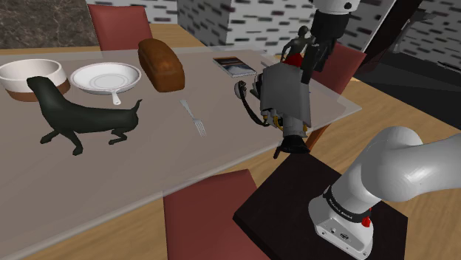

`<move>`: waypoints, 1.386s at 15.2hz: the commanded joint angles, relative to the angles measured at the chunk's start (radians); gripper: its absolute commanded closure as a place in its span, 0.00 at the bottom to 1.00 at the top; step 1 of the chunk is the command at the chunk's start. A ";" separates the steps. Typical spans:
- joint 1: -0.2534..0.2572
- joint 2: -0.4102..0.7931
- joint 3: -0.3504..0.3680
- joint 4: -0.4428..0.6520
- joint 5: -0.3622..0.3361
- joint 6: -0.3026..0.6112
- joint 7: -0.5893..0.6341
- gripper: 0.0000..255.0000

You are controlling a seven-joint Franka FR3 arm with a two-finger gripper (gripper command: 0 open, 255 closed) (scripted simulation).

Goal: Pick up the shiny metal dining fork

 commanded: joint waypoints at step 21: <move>-0.006 0.597 0.256 0.141 0.025 0.498 0.446 0.00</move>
